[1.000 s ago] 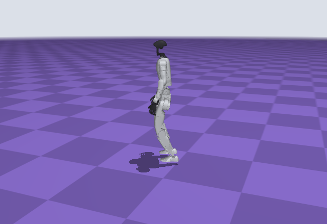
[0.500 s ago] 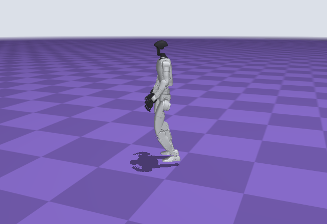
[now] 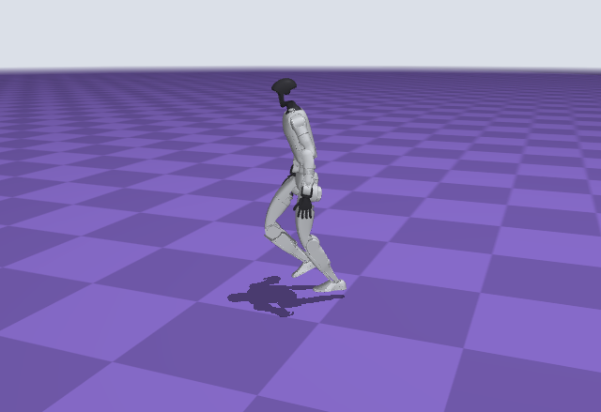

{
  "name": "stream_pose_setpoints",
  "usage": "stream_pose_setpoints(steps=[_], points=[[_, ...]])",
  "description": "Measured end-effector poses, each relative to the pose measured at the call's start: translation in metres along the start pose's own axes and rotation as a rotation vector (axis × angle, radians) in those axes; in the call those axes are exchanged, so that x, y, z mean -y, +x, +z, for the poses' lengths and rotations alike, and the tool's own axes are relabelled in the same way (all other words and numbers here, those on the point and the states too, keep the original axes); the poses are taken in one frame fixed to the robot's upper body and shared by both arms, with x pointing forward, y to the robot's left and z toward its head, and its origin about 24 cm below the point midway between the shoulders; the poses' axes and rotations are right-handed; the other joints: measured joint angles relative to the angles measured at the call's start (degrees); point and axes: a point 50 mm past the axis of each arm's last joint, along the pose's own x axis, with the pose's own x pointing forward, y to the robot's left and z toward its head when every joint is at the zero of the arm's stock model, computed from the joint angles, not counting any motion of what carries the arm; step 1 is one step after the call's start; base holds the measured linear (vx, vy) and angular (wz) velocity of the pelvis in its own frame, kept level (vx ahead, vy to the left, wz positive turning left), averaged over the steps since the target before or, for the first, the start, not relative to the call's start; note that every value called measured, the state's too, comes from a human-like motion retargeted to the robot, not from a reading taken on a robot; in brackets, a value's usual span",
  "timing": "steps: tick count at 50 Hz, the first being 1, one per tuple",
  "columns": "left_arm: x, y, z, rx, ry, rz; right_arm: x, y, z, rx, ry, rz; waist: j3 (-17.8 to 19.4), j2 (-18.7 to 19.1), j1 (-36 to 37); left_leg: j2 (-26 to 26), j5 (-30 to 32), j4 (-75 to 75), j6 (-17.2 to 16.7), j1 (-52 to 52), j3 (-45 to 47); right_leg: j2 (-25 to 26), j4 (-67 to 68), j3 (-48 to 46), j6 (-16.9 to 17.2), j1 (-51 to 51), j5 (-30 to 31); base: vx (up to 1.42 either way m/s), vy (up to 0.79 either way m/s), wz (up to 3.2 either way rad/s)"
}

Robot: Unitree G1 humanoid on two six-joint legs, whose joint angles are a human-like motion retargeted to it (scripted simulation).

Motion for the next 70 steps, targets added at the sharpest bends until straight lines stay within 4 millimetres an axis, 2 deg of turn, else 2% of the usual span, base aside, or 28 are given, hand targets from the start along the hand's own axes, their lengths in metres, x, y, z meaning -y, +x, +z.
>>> stream_pose_setpoints(steps=[5, 9, 11, 13, 15, 17, 18, 20, 22, 25, 29, 30, 33, 35, 38, 40, 43, 45, 47, 50, 53, 55, 58, 60, 63, 66, 70], points=[[-0.01, 0.006, 0.061, 0.213, 0.013, 0.063, 0.008, -0.015, -0.045, -0.156, 0.067, -0.034, 0.31, 1.78, -4.72, 2.98, 1.39, -6.48, -2.76, 5.9, -0.41, 5.87, -17.14, 0.2, 2.88, -6.28, 1.68, 0.5, -0.03, 0.27], [-0.01, 0.006, 0.106, 0.373, 0.02, 0.071, 0.019, -0.027, -0.068, -0.242, 0.11, -0.085, -0.6, 3.98, -7.38, 5.74, 2.09, -7.08, -4.67, 8.77, 4.71, 9.86, -31.34, 1.19, 3.79, -6.33, 2.39, 0.6, -0.04, 0.14], [-0.005, 0.006, 0.114, 0.411, 0.002, 0.055, 0.025, -0.032, -0.076, -0.273, 0.125, -0.113, -1.16, 5.14, -7.5, 5.93, 2.6, -1.46, -6.27, 8.25, 3.1, 11.77, -31.6, 1.69, 2.39, -5.3, 2.21, 0.64, -0.07, -0.34], [0.005, 0.008, 0.114, 0.419, -0.027, 0.025, 0.031, -0.034, -0.077, -0.283, 0.13, -0.142, -1.19, 7.78, -6.66, 6.33, 4.37, 8.67, -9.19, 5.72, -0.16, 14.99, -30.57, 1.42, -0.08, -3.11, 1.33, 0.67, -0.05, -0.58], [0.018, 0.01, 0.11, 0.406, -0.045, -0.016, 0.037, -0.031, -0.067, -0.256, 0.125, -0.165, -0.78, 11.72, -5.64, 10.71, 9.71, 24.98, -12.11, 0.01, 0.26, 18.85, -30.45, 0.21, -3.05, -0.27, -0.89, 0.69, -0.02, -0.4], [0.028, 0.012, 0.103, 0.381, -0.053, -0.054, 0.041, -0.022, -0.044, -0.177, 0.12, -0.179, -1.02, 14.77, -3.6, 16.03, 14.89, 39.53, -12.04, -7.25, 2.05, 21.97, -31.82, -0.1, -5.3, 2.69, -3.39, 0.73, 0.0, -0.32], [0.03, 0.013, 0.099, 0.367, -0.057, -0.067, 0.043, -0.017, -0.028, -0.122, 0.118, -0.186, -1.26, 15.38, -2.31, 17.99, 15.26, 44.79, -10.8, -10.67, 3.04, 22.71, -32.82, 0.26, -5.87, 4.55, -4.57, 0.77, 0.0, -0.29], [0.032, 0.012, 0.088, 0.332, -0.068, -0.079, 0.044, -0.007, 0.01, 0.013, 0.111, -0.194, -1.76, 15.68, 0.75, 20.71, 13.14, 51.24, -7.83, -17.28, 4.75, 23.34, -35.98, 1.41, -6.27, 9.14, -6.29, 0.8, 0.01, -0.28], [0.029, 0.011, 0.07, 0.287, -0.091, -0.068, 0.041, -0.001, 0.052, 0.166, 0.1, -0.191, -2.2, 15.1, 4.21, 21.52, 9.88, 50.33, -5.85, -22.61, 6.3, 23.09, -39.89, 2.92, -5.71, 14.73, -6.8, 0.82, 0.03, -0.35], [0.021, 0.006, 0.037, 0.206, -0.133, -0.024, 0.033, -0.001, 0.113, 0.386, 0.07, -0.17, -2.53, 13.82, 8.87, 21.09, 6.72, 38.68, -5.18, -27.81, 9.0, 21.5, -45.91, 3.94, -4.05, 23.83, -5.93, 0.84, 0.07, -0.39], [0.013, -0.003, -0.003, 0.087, -0.173, 0.027, 0.025, -0.013, 0.182, 0.618, -0.016, -0.148, -3.0, 11.08, 12.07, 15.37, 9.05, 10.21, -7.15, -28.43, 12.22, 16.7, -51.28, 2.43, -1.36, 33.46, -4.47, 0.82, 0.1, -0.07], [0.012, -0.005, -0.012, 0.058, -0.177, 0.035, 0.023, -0.017, 0.197, 0.662, -0.039, -0.147, -3.19, 10.18, 12.41, 13.06, 10.4, 2.42, -7.53, -27.54, 12.76, 15.3, -51.15, 2.05, -0.72, 34.86, -4.71, 0.79, 0.11, 0.12], [0.016, -0.013, -0.04, -0.035, -0.183, 0.03, 0.018, -0.022, 0.213, 0.722, -0.081, -0.144, -4.11, 9.18, 12.89, 10.96, 10.83, 1.37, -6.26, -28.31, 13.23, 13.5, -42.76, 2.02, 0.42, 35.59, -6.33, 0.8, 0.11, 0.04], [0.022, -0.016, -0.054, -0.086, -0.188, 0.014, 0.015, -0.019, 0.208, 0.707, -0.099, -0.141, -4.58, 7.89, 12.35, 9.53, 11.54, 6.21, -3.9, -28.35, 13.5, 11.08, -33.76, 1.64, 1.28, 34.82, -4.44, 0.83, 0.11, 0.03], [0.023, -0.017, -0.061, -0.127, -0.175, -0.008, 0.008, -0.005, 0.178, 0.589, -0.126, -0.115, -4.09, 3.46, 10.29, 4.47, 8.31, 12.53, 1.01, -26.17, 14.78, 3.42, -11.34, 2.3, 2.52, 28.26, 4.85, 0.83, 0.11, 0.13], [0.019, -0.014, -0.053, -0.118, -0.142, -0.006, 0.005, 0.005, 0.151, 0.473, -0.13, -0.094, -4.13, 0.93, 8.14, 0.77, 6.92, 11.67, 3.21, -23.24, 14.7, -1.09, -0.58, 3.1, 1.46, 22.31, 9.48, 0.85, 0.1, 0.35], [0.015, -0.006, -0.029, -0.06, -0.085, 0.005, 0.009, 0.013, 0.095, 0.254, -0.131, -0.087, -3.91, 0.29, 4.22, -2.72, 6.08, 6.13, 3.26, -15.75, 11.97, -4.76, 5.64, 2.47, -2.27, 14.37, 5.57, 0.87, 0.07, 0.53], [0.012, -0.001, -0.008, 0.005, -0.064, 0.019, 0.016, 0.011, 0.055, 0.109, -0.128, -0.095, -3.56, 0.58, 1.29, -4.14, 6.11, 1.01, 2.19, -9.62, 9.45, -5.66, 4.14, 1.47, -3.6, 9.62, 1.93, 0.88, 0.02, 0.69], [0.009, 0.003, 0.016, 0.092, -0.05, 0.024, 0.026, 0.004, 0.018, -0.023, -0.112, -0.118, -2.97, 1.29, -1.49, -4.34, 5.93, -3.22, 0.9, -3.58, 7.11, -5.03, -1.96, 0.28, -3.46, 5.7, -0.3, 0.88, -0.02, 0.72], [0.004, 0.004, 0.053, 0.236, -0.02, 0.033, 0.044, -0.016, -0.031, -0.196, -0.056, -0.178, -1.77, 2.88, -4.78, -2.63, 4.59, -6.74, -0.87, 3.83, 4.47, -1.34, -16.9, -0.88, -0.51, 1.62, -0.09, 0.88, -0.05, 0.59], [-0.003, 0.002, 0.084, 0.357, 0.025, 0.042, 0.063, -0.04, -0.07, -0.327, 0.018, -0.26, -0.8, 5.44, -6.1, 0.87, 1.49, -7.1, -2.41, 8.04, 2.96, 5.62, -37.95, -0.04, 3.51, 0.89, 2.7, 0.88, -0.06, 0.21], [-0.005, 0.0, 0.094, 0.397, 0.041, 0.046, 0.071, -0.056, -0.091, -0.4, 0.05, -0.308, -0.73, 5.64, -6.88, 1.84, -1.36, -3.6, -3.07, 9.18, 2.59, 7.61, -42.62, 1.99, 4.89, -0.67, 2.99, 0.86, -0.08, 0.24], [-0.003, 0.0, 0.09, 0.391, 0.04, 0.035, 0.083, -0.076, -0.112, -0.476, 0.076, -0.371, -1.17, 6.89, -7.15, 4.7, -1.55, 7.36, -5.05, 9.45, 2.98, 9.84, -38.01, 3.35, 3.74, -0.9, 5.52, 0.87, -0.1, 0.42], [0.004, 0.002, 0.075, 0.339, 0.03, 0.002, 0.091, -0.085, -0.118, -0.5, 0.078, -0.4, -0.65, 8.88, -6.94, 8.5, 1.95, 21.44, -7.07, 6.59, 3.44, 11.78, -31.59, 2.4, 1.27, -0.24, 4.59, 0.83, -0.13, 0.41], [0.02, 0.005, 0.05, 0.236, 0.029, -0.071, 0.095, -0.078, -0.104, -0.448, 0.05, -0.396, -0.76, 11.77, -5.22, 16.19, 7.87, 41.1, -6.37, -2.98, 5.77, 14.35, -27.69, 0.42, -2.62, 1.73, -0.18, 0.77, -0.13, 0.25], [0.028, 0.004, 0.027, 0.144, 0.029, -0.127, 0.092, -0.055, -0.068, -0.311, -0.001, -0.366, -2.49, 12.81, -1.61, 20.27, 5.8, 47.34, -3.56, -13.41, 7.77, 15.82, -30.46, -0.15, -3.74, 5.23, -2.26, 0.74, -0.1, -0.12], [0.029, 0.001, 0.003, 0.065, -0.003, -0.128, 0.08, -0.024, 0.001, -0.058, -0.096, -0.318, -4.6, 11.62, 3.09, 19.21, 0.57, 35.14, -2.39, -21.32, 11.13, 15.09, -34.42, 0.29, -2.77, 11.36, -3.14, 0.7, -0.02, -0.32]])
